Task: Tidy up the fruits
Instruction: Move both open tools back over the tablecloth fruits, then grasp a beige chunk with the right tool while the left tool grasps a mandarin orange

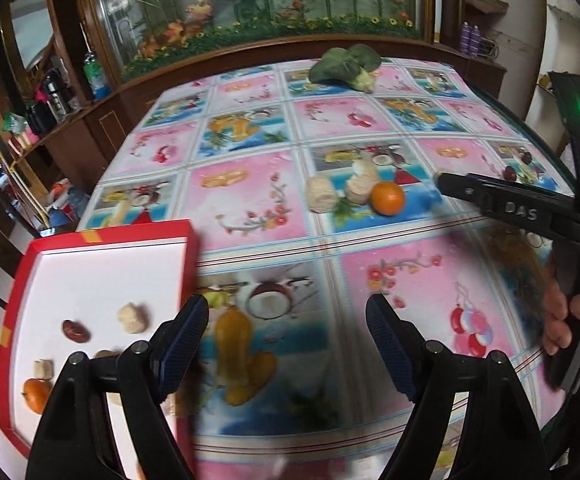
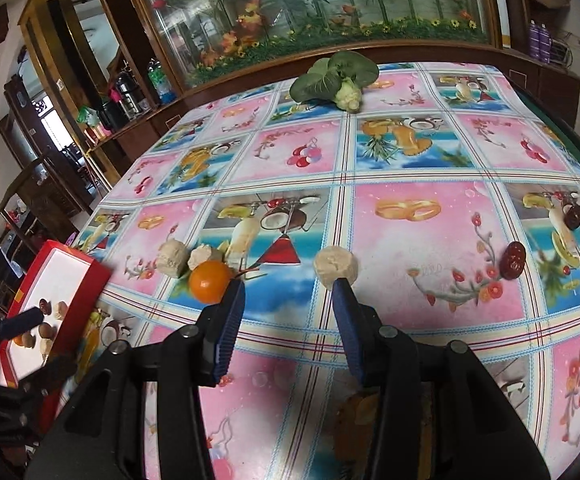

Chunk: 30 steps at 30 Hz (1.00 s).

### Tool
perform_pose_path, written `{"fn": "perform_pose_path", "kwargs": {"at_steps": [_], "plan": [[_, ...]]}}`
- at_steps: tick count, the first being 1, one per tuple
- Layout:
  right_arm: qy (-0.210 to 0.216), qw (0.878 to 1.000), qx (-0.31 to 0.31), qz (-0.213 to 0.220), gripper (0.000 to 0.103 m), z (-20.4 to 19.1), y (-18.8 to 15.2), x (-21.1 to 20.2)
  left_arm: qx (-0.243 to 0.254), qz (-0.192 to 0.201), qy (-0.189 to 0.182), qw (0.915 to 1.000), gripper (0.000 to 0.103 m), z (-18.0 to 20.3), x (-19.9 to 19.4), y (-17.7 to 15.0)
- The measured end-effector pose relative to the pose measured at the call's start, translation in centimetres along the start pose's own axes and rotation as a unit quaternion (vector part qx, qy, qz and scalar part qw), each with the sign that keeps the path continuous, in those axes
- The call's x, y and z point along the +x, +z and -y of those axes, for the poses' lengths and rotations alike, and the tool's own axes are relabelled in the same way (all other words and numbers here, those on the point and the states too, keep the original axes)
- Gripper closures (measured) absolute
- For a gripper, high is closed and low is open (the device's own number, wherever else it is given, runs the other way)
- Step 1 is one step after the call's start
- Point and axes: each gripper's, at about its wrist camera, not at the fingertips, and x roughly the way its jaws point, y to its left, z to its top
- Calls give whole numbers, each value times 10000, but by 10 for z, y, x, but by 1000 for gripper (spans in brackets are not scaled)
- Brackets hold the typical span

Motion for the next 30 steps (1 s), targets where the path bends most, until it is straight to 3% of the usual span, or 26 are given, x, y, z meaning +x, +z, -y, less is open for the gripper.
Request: {"fn": "perform_pose_path", "kwargs": {"at_steps": [6, 11, 14, 25, 27, 29, 30], "plan": [[-147, 9994, -304, -80, 56, -11, 2, 10, -16, -73, -138, 9999, 22, 7, 3, -2], [-204, 9987, -15, 474, 56, 11, 10, -17, -55, -125, -233, 9996, 22, 8, 4, -2], [-174, 9992, 219, 271, 56, 20, 12, -9, 31, -101, -259, 9996, 22, 13, 5, -3], [-572, 9979, -50, -305, 57, 10, 13, 32, -76, -248, -508, 9984, 22, 23, 26, 13], [-653, 9973, -161, -282, 61, 6, 13, 34, -158, -257, -574, 9979, 22, 25, 30, 17], [-727, 9967, -191, -291, 73, 4, 13, 35, -240, -262, -615, 9975, 22, 27, 32, 21], [-748, 9966, -182, -292, 73, 5, 14, 35, -272, -258, -637, 9973, 22, 29, 33, 23]]}}
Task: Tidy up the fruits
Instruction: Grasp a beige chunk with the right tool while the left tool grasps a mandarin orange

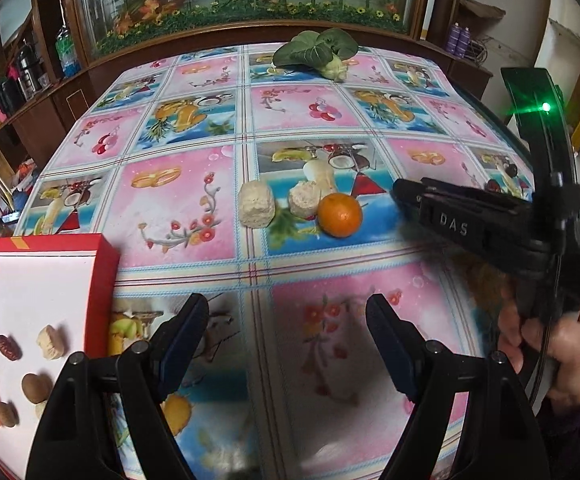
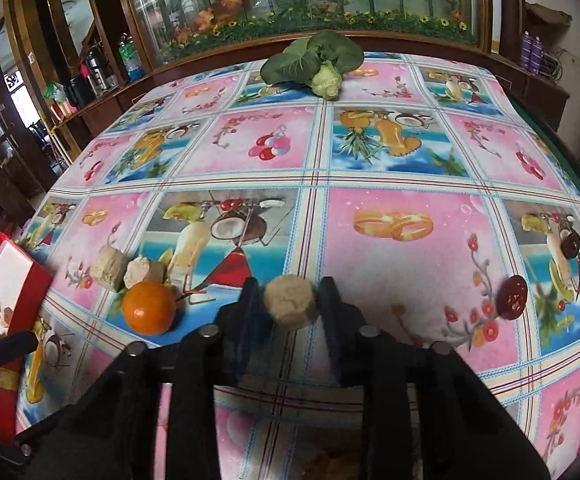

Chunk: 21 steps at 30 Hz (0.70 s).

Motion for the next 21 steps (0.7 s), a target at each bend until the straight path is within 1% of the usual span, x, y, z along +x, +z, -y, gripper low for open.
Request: {"fn": "perform_pose_path", "kwargs": {"at_steps": [4, 6, 8, 12, 13, 14, 15, 17, 21], "plan": [[-22, 10000, 21, -8, 73, 1, 1, 0, -124, -53, -36, 9999, 22, 6, 8, 8], [20, 9998, 187, 2, 73, 8, 1, -3, -244, -59, -72, 9997, 22, 8, 13, 12], [90, 9992, 396, 49, 73, 16, 2, -7, -345, -83, -27, 9994, 22, 9, 18, 16], [268, 9967, 750, 124, 73, 27, 4, -14, -593, -213, 0, 9980, 24, 11, 35, 23], [307, 9964, 778, 143, 73, 27, 4, -16, -643, -238, 17, 9976, 25, 11, 38, 24], [334, 9962, 790, 169, 73, 27, 4, -17, -705, -263, 19, 9972, 29, 12, 42, 25], [364, 9959, 800, 208, 73, 26, 5, -20, -750, -254, 37, 9969, 30, 12, 44, 26], [430, 9955, 814, 245, 73, 25, 6, -22, -788, -172, 100, 9967, 31, 14, 46, 29], [533, 9946, 834, 300, 73, 24, 6, -26, -788, -147, 221, 9965, 32, 19, 52, 36]]}}
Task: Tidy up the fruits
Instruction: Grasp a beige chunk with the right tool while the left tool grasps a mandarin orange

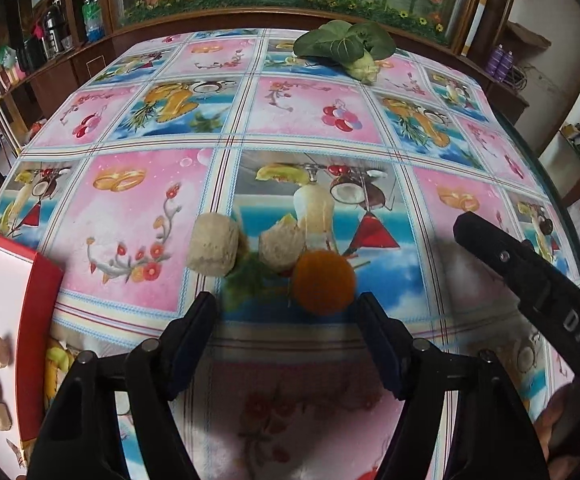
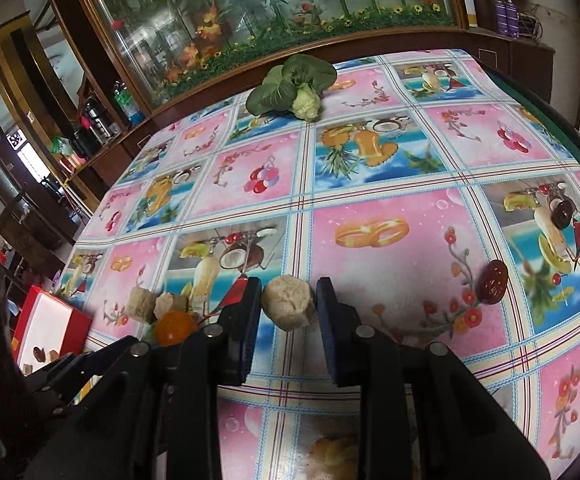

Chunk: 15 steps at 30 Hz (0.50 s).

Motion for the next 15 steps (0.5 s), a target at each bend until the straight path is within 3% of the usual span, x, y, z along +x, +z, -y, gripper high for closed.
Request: {"fn": "perform_pose_path", "kwargs": {"at_steps": [3, 5, 10, 15], "plan": [[66, 10000, 9, 25, 73, 0, 1, -2, 70, 63, 45, 9999, 39, 6, 3, 4], [86, 10000, -6, 44, 73, -1, 1, -3, 154, 148, 89, 9997, 53, 10, 4, 6], [76, 10000, 9, 55, 73, 1, 1, -4, 328, 214, -31, 9992, 73, 13, 3, 4], [85, 9999, -14, 70, 73, 1, 1, -5, 312, 181, -130, 9993, 73, 9, -1, 1]]}}
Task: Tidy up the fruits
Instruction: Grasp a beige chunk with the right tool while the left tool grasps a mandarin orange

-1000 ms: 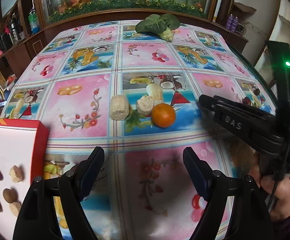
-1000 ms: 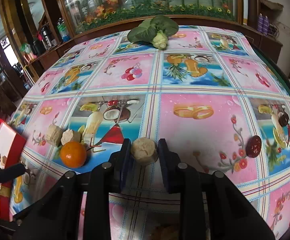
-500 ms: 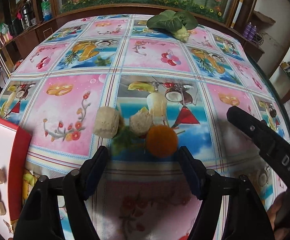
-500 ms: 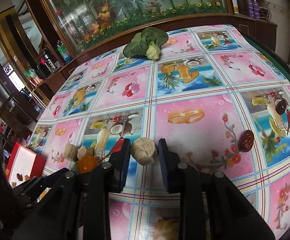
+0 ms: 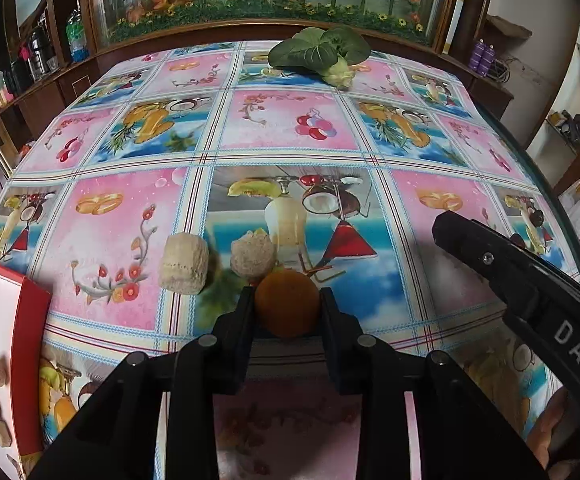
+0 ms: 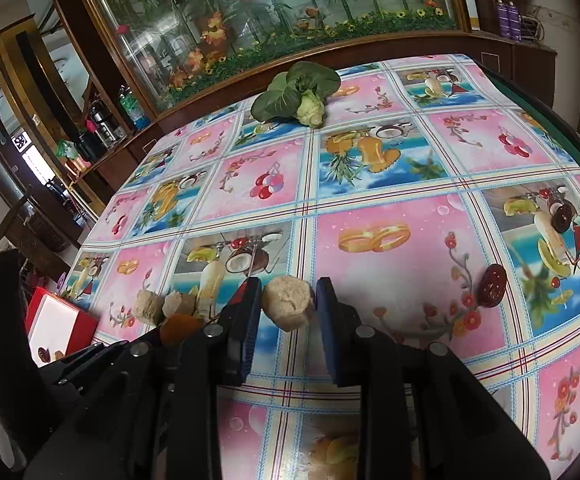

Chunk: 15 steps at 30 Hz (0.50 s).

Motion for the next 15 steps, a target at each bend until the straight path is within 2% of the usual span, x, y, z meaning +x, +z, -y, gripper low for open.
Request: {"fn": "perform_pose_path", "kwargs": {"at_steps": [7, 15], "plan": [[-117, 9998, -144, -6, 73, 0, -2, 4, -19, 34, -155, 9999, 73, -12, -21, -14], [-336, 9992, -179, 144, 73, 6, -3, 5, 42, 441, -224, 9988, 73, -34, -68, -32]]}}
